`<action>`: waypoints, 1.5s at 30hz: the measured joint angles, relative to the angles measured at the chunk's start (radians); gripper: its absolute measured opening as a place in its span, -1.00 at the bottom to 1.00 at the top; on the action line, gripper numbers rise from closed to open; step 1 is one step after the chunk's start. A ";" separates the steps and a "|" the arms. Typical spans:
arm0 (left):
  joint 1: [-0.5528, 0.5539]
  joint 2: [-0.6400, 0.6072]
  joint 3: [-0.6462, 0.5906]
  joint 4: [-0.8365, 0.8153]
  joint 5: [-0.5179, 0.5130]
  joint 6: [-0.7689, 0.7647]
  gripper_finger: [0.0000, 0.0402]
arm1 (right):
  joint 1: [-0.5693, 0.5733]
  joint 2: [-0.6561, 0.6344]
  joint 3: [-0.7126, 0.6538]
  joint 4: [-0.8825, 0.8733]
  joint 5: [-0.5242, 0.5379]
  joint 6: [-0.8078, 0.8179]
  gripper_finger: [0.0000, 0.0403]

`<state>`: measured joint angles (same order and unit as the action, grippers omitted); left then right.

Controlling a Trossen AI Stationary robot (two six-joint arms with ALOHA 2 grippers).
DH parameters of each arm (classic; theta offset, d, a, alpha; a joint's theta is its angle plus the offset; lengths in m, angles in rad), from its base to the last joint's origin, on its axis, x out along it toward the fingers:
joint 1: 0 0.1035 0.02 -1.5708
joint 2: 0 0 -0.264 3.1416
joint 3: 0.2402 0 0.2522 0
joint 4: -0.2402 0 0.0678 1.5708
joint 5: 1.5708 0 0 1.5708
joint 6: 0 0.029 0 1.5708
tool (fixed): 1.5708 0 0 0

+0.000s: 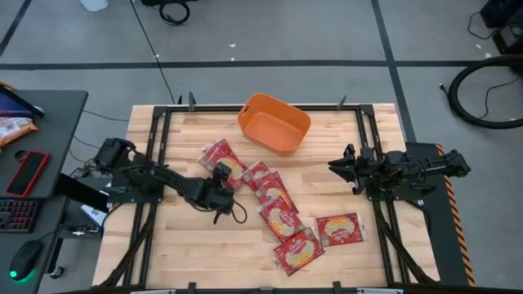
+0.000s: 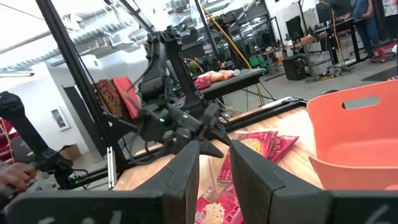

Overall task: Sort popcorn bags into baskets
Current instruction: Put the red popcorn pack into the orange bin

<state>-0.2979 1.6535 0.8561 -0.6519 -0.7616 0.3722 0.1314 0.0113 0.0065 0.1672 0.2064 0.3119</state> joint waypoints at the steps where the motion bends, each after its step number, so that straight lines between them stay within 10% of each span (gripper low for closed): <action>1: 0.010 0.000 -0.006 -0.001 -0.001 0.007 0.24 | 0.000 0.001 0.000 0.004 0.000 0.000 -0.52; 11: 0.120 0.000 -0.046 0.011 0.016 0.041 0.04 | 0.000 0.003 0.000 0.018 0.008 0.000 -0.52; 21: 0.116 -0.001 -0.030 -0.013 0.025 -0.026 -0.89 | 0.000 0.003 0.000 0.019 0.009 0.000 -0.52; 34: 0.156 -0.006 0.345 -0.488 0.045 -0.159 -0.87 | 0.000 0.003 0.000 0.018 0.009 0.000 -0.52; 45: 0.279 -0.004 0.433 -0.068 0.003 0.055 -0.87 | 0.000 0.003 0.000 0.019 0.008 0.000 -0.52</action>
<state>-0.0186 1.6491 1.2892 -0.7200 -0.7586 0.4268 0.1314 0.0139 0.0065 0.1857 0.2148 0.3119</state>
